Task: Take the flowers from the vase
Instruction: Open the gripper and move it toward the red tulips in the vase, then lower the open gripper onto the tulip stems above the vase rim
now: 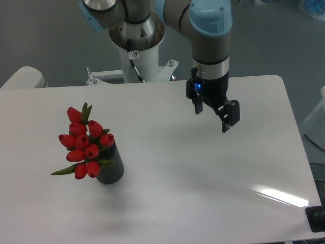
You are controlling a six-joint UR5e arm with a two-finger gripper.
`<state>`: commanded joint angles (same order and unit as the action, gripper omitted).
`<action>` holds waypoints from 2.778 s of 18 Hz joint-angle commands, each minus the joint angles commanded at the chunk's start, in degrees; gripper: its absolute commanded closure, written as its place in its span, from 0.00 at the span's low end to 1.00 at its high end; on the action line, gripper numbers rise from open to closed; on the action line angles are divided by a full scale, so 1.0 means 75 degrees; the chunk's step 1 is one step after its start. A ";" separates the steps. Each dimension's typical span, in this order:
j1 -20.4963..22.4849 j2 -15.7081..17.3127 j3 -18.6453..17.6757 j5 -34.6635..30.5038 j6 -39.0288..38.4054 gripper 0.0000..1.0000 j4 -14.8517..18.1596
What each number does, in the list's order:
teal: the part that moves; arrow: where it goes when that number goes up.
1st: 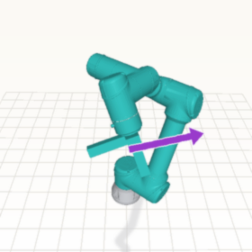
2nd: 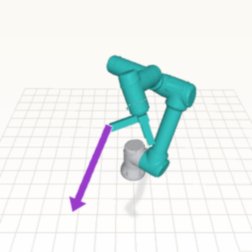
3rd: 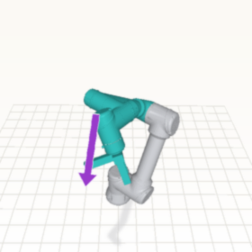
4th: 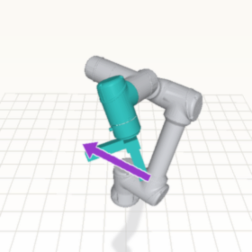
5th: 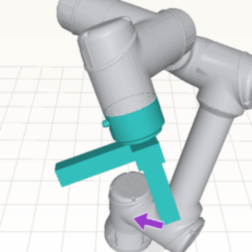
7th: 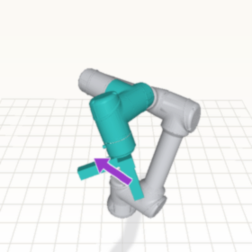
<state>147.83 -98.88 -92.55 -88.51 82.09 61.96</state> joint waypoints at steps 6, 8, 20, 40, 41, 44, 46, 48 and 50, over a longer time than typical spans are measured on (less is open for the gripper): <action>-0.0012 0.0000 -0.0070 0.0000 -0.0012 0.00 0.0000; -0.0012 0.0000 -0.0094 0.0116 -0.0023 0.00 0.0000; 0.0024 0.0351 -0.1065 0.2576 -0.0994 0.00 -0.0035; -0.0058 0.0832 -0.2953 0.6690 -0.2520 0.00 -0.1498; -0.0128 0.0786 -0.2953 0.6749 -0.2531 0.00 -0.1674; -0.0269 0.0657 -0.2883 0.6738 -0.2496 0.00 -0.2050; -0.0305 0.0551 -0.2824 0.6703 -0.2496 0.00 -0.2086; -0.0351 0.0492 -0.2824 0.6656 -0.2368 0.00 -0.2109; -0.0398 0.0492 -0.2836 0.6645 -0.2122 0.00 -0.2121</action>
<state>144.84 -95.19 -113.82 -38.67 66.17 46.06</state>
